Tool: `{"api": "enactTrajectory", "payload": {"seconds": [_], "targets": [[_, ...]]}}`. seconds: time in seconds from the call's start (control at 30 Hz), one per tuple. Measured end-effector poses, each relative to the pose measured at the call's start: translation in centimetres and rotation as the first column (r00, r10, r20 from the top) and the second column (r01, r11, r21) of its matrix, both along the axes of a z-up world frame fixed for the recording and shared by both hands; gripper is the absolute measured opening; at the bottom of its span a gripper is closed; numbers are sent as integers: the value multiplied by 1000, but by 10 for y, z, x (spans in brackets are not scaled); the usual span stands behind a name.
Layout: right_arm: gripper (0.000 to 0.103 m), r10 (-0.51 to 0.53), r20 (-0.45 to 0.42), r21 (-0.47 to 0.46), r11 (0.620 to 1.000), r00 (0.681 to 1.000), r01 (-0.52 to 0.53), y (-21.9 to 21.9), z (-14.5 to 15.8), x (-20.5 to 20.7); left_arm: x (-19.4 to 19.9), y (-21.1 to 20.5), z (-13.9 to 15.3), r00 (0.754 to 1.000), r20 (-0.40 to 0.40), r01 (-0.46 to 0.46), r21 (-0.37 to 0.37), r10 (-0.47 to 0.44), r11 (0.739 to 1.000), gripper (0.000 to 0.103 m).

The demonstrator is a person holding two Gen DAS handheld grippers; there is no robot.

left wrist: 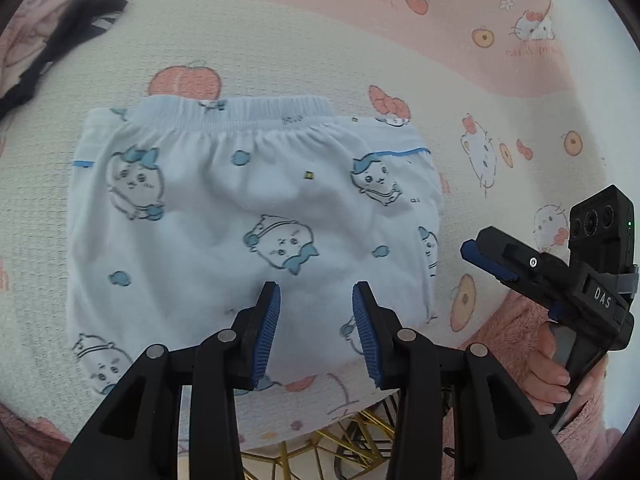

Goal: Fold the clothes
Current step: 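Grasp the pants leg end with the right gripper and lift it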

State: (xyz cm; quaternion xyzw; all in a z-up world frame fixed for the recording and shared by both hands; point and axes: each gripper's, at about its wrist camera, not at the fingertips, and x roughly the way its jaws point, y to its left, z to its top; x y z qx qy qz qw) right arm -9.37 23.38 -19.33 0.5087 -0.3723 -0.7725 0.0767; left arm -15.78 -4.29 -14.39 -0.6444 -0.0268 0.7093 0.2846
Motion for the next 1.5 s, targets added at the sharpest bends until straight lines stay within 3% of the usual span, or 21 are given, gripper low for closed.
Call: {"api": "enactTrajectory", "payload": {"seconds": [0.07,0.1,0.13,0.17,0.23,0.37,0.5,0.63,0.8,0.87,0.97,1.0,1.1,1.17,1.27,1.37,1.5], "targets": [[65,78,15,48,996,997,-79,-18,-4,-8,-1,-17,5,1000,-2,-26,11,26,1000,40],[59,108,25,63,992,994,-110,-26,-9,-12,-3,-23,7,999,4,-36,25,36,999,40],[23,136,34,74,988,990,-138,-33,-13,-16,-6,-26,7,999,15,-43,46,42,998,40],[6,163,44,84,982,986,-166,-41,-18,-20,-9,-30,7,998,26,-51,67,49,996,40],[4,193,31,112,974,981,-196,-50,-19,-28,-15,-36,8,997,49,-66,108,61,992,40],[4,313,-104,180,939,944,-292,-83,14,-33,-26,-50,10,992,96,-100,189,83,977,43],[4,403,-120,213,903,907,-373,-116,8,-36,-38,-64,12,984,145,-137,266,101,954,48],[5,417,-107,195,899,903,-392,-120,-2,-36,-44,-27,0,993,116,-44,174,24,984,49],[6,411,-110,177,904,905,-389,-116,-4,-34,-37,-1,-8,998,51,20,124,-26,992,48],[6,412,-111,180,903,905,-389,-115,-3,-32,-35,1,-9,998,46,25,136,-32,990,8],[15,428,-97,179,896,899,-407,-113,1,-26,-35,-8,-6,998,56,-17,174,7,985,8],[22,441,-104,154,892,891,-424,-109,5,-23,-35,-12,-5,998,60,-31,186,20,982,8],[27,517,-215,-6,848,828,-531,-86,25,-15,-36,-22,1,996,69,-69,229,55,971,8],[30,450,-218,65,892,866,-447,-61,32,-19,-37,-33,10,995,70,-86,265,70,960,8],[33,290,-102,112,954,952,-278,-39,9,-36,-40,-51,21,994,70,-99,277,83,956,8],[33,308,-31,172,939,951,-299,-61,-8,-49,-44,-69,25,993,70,-110,250,95,962,8],[34,420,-70,223,891,905,-396,-114,1,-58,-52,-93,16,982,102,-177,219,157,960,8]]}}
